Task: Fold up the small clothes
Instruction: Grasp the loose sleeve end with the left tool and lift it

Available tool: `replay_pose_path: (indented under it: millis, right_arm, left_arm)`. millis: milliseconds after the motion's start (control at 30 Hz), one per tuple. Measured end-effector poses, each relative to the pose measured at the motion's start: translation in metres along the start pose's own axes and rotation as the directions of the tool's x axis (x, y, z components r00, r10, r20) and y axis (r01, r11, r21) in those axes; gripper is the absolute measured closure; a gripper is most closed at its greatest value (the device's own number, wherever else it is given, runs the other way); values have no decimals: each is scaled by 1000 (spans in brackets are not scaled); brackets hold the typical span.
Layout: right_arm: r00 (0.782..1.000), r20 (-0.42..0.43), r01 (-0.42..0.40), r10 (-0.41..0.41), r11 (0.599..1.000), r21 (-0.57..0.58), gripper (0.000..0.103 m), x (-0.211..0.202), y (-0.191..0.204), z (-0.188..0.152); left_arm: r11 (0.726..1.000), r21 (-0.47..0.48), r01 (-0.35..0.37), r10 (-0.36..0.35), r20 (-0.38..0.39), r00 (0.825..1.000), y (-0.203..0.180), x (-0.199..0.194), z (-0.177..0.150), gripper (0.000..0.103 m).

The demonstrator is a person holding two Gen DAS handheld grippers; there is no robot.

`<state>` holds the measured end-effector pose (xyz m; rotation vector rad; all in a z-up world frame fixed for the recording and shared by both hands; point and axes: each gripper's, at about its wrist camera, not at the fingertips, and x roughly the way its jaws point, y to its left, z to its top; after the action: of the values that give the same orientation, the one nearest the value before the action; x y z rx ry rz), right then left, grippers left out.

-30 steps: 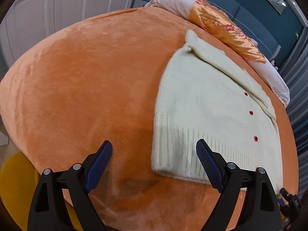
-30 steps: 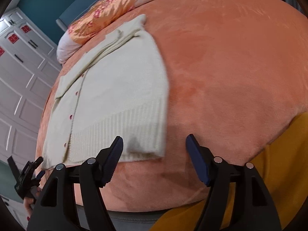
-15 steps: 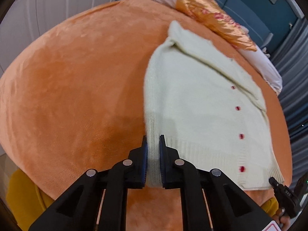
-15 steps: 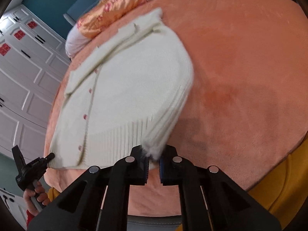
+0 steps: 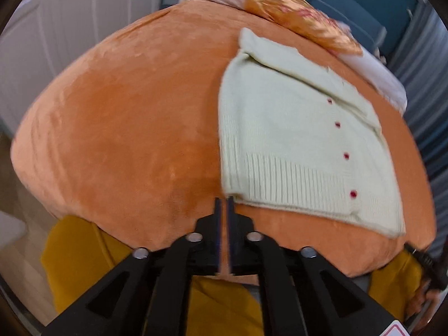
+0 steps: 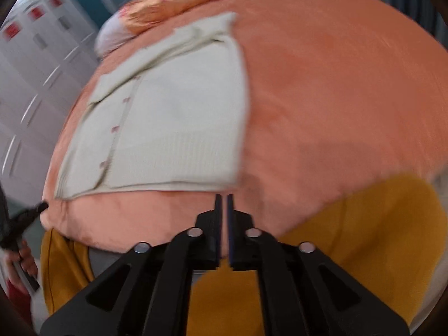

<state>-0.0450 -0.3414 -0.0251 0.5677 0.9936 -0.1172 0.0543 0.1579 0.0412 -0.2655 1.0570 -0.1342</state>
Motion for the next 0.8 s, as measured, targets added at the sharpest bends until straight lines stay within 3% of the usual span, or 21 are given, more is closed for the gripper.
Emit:
replay_pose_path:
  millis: [33,67,167,267,400,567,633,667,700,733,767,800]
  right_arm:
    - [1000,26,-17,15,999,41,61,-4,-5,2]
    - [998,66,-24,20,998,66,37,-8,-7,5]
    - [994,104,-45,39,997,64,34,-7,-2,16]
    - [995,74,-73,67,994,86,32,12,4,26]
    - [997,24,-71,69,991,117,32,45,12,28]
    - [997,27,-80,78,993,83,31,62,36,32]
    - [994,4,-105,105,990,99,43,70,43,39]
    - [993,-1,-114,115,988,108,48,73,46,42]
    - [993,0,-118,118,987,112,61,74,48,45]
    - [994,2,-108,108,988,109,69,75,52,49]
    - [996,3,-86,86,992,97,95,75,55,52]
    - [997,10,-80,80,993,86,96,73,58,54]
  left_arm:
    - [999,-32,15,-15,10,1000,2,1,0,61]
    - [997,-71,22,-20,37,999,3,1,2,36]
    - [998,-69,11,-5,89,996,-4,7,10,30]
    - [998,-56,-10,14,59,998,-8,30,20,27]
    - [993,-117,1,-1,0,1000,-7,62,28,28]
    - [992,-125,-16,14,-16,1000,-16,78,37,28]
    - [993,-119,-5,2,-24,1000,-20,81,41,34]
    - [995,-103,11,-14,-28,1000,-24,81,43,54]
    - [997,-76,21,-25,-43,999,-30,82,45,67]
    - [998,-51,23,-26,-56,998,-35,83,47,93]
    - [999,-35,30,-32,-54,998,-36,80,48,96]
    - [999,-23,40,-41,-43,998,-40,74,49,96]
